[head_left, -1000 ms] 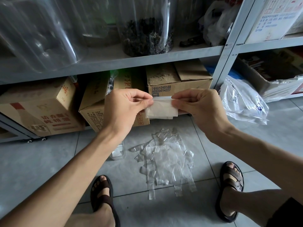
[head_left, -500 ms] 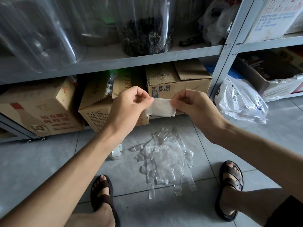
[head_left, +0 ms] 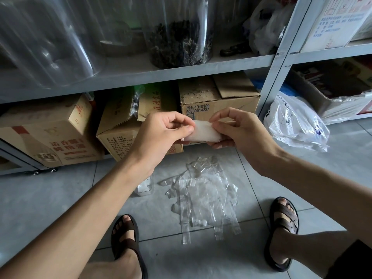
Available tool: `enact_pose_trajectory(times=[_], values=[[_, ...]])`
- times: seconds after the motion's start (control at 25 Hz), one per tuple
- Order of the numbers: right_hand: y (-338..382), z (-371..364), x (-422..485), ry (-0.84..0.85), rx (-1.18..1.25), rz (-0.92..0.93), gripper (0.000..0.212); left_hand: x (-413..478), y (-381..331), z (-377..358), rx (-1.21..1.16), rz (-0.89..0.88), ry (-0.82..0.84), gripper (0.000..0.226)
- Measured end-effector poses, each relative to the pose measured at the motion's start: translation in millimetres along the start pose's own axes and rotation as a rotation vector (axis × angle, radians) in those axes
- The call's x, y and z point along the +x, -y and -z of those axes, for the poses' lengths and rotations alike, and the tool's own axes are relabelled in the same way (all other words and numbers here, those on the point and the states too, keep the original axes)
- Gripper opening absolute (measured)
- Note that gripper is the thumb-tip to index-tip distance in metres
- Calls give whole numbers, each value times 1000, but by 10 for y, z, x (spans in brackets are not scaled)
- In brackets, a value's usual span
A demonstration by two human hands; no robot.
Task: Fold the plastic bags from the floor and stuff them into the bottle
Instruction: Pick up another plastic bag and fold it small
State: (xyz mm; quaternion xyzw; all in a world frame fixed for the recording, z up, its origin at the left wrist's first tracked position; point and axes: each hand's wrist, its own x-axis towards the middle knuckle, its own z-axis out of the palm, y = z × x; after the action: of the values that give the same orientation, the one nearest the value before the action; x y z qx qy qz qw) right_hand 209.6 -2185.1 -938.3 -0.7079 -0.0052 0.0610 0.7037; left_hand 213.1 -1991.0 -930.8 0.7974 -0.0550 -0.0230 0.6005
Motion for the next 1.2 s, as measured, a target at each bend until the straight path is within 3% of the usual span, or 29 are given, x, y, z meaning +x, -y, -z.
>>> enact_pose_trajectory(times=[0.12,0.28,0.6,0.92,1.2], values=[[15,-8,-22,76,85,-36,3,4,-2,0,-14,24,-8,16],[7,-15,-27,138,147,-73,15,-2,-10,-5,-22,26,1,18],[-2,11,-13,265,196,-119,18,-43,-80,-11,-31,17,96,24],[4,58,19,189,123,-182,14,0,-61,35,-48,39,25,26],[-22,52,1,89,197,-203,17,33,-38,68,-113,100,-65,23]])
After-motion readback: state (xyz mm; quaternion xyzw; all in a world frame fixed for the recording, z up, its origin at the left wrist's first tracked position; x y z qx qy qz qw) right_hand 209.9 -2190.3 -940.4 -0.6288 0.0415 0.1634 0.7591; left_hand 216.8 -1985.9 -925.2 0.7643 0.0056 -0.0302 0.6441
